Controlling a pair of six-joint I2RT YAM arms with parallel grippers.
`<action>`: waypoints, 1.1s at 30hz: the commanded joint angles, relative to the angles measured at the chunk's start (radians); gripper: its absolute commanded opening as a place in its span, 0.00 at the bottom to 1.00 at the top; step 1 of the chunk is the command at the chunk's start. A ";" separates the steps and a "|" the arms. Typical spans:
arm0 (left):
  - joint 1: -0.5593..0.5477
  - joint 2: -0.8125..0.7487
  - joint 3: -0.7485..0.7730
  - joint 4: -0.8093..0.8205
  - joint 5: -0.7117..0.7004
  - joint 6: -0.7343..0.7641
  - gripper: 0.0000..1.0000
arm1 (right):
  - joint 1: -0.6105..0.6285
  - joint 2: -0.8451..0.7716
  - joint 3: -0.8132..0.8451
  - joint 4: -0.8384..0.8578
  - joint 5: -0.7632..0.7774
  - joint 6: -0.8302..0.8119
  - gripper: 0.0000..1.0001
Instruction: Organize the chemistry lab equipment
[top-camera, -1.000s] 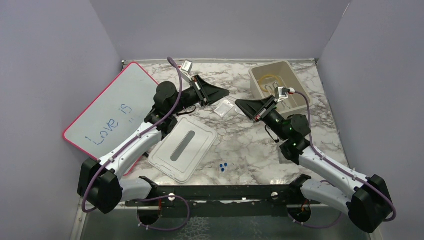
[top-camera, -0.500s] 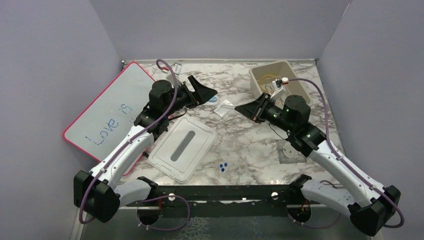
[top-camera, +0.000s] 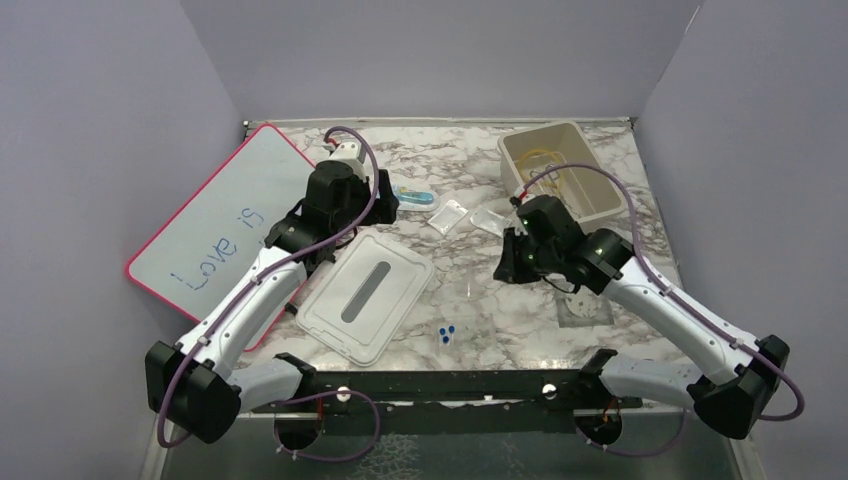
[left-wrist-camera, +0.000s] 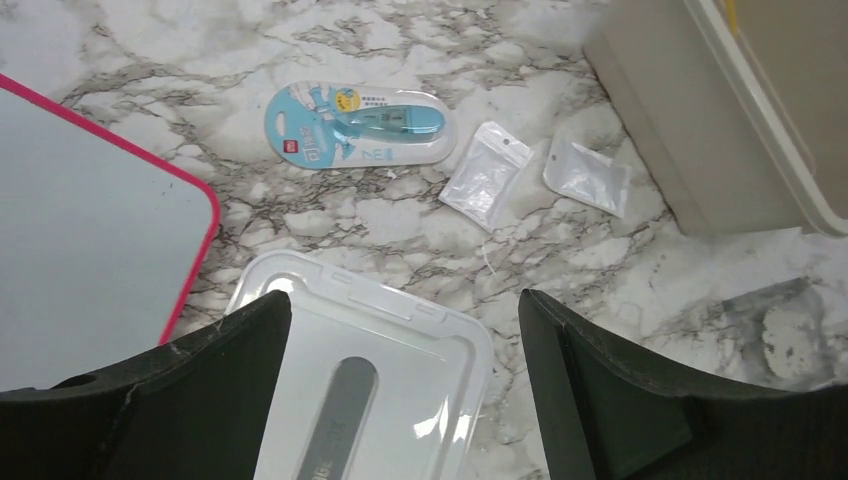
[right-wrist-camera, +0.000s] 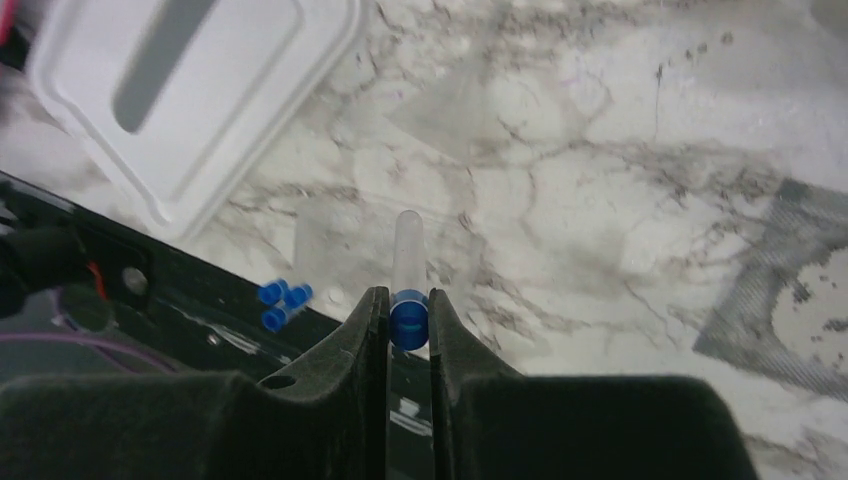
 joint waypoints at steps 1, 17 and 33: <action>0.010 0.032 0.034 -0.034 -0.097 0.084 0.87 | 0.151 0.040 0.032 -0.199 0.182 0.035 0.17; 0.030 0.054 0.012 -0.027 -0.089 0.085 0.87 | 0.546 0.224 0.134 -0.245 0.252 0.165 0.19; 0.041 0.046 -0.018 -0.003 -0.056 0.086 0.87 | 0.600 0.373 0.177 -0.163 0.280 0.216 0.20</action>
